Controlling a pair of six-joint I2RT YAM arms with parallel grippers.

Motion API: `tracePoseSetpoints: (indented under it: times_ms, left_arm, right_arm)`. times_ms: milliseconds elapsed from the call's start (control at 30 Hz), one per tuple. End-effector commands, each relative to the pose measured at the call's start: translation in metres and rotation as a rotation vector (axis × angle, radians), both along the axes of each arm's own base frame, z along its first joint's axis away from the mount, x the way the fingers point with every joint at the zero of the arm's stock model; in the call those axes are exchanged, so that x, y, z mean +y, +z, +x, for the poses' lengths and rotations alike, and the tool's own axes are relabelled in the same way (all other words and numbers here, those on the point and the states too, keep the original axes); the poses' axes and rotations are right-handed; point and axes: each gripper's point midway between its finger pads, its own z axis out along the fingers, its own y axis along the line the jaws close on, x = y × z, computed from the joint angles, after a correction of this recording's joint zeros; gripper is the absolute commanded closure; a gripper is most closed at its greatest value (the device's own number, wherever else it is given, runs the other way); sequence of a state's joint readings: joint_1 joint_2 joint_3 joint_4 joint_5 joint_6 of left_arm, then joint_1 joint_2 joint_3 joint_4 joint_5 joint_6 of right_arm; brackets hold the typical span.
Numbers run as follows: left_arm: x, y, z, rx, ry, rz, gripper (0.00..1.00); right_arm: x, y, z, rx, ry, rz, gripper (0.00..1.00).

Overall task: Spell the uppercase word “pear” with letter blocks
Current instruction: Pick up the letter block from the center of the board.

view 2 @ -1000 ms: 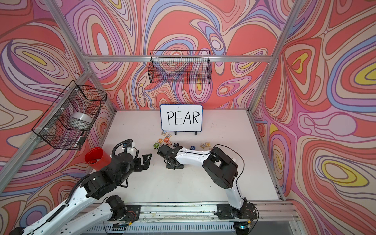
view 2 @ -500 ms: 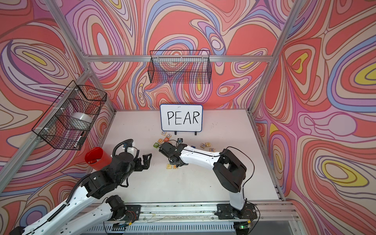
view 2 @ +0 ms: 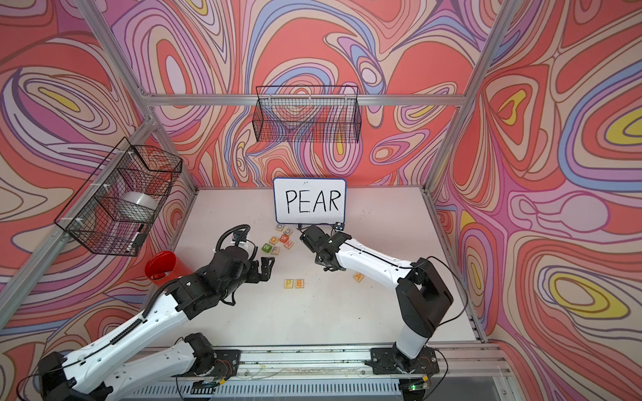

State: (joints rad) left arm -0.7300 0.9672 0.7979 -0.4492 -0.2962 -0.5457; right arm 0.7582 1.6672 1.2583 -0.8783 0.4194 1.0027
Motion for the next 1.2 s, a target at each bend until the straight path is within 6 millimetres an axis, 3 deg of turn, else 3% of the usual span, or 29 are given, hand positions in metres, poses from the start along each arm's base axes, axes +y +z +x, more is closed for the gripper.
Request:
tracePoseSetpoints:
  times_ms: [0, 267, 400, 500, 767, 1167]
  left_arm:
    - [-0.024, 0.018, 0.019, -0.051, -0.043, -0.063, 0.0]
    - [-0.101, 0.024, 0.045, -0.038, -0.275, -0.172, 0.0]
    - [-0.14, 0.024, 0.055, -0.009, -0.396, -0.214, 0.0]
    - [-0.156, 0.029, 0.065, -0.013, -0.435, -0.221, 0.0]
    - [-0.173, 0.028, 0.071, 0.002, -0.499, -0.211, 0.0]
    - [-0.166, 0.026, 0.068, 0.003, -0.493, -0.188, 0.0]
  right_arm:
    - [-0.032, -0.009, -0.014, 0.042, -0.095, -0.026, 0.39]
    - [-0.076, -0.019, -0.026, 0.054, -0.243, -0.01, 0.26]
    - [-0.087, -0.029, -0.027, 0.076, -0.276, 0.005, 0.2]
    - [-0.091, -0.04, -0.027, 0.099, -0.29, 0.021, 0.2]
    - [-0.087, -0.062, -0.027, 0.119, -0.308, 0.089, 0.21]
    - [-0.088, -0.093, -0.02, 0.125, -0.327, 0.114, 0.28]
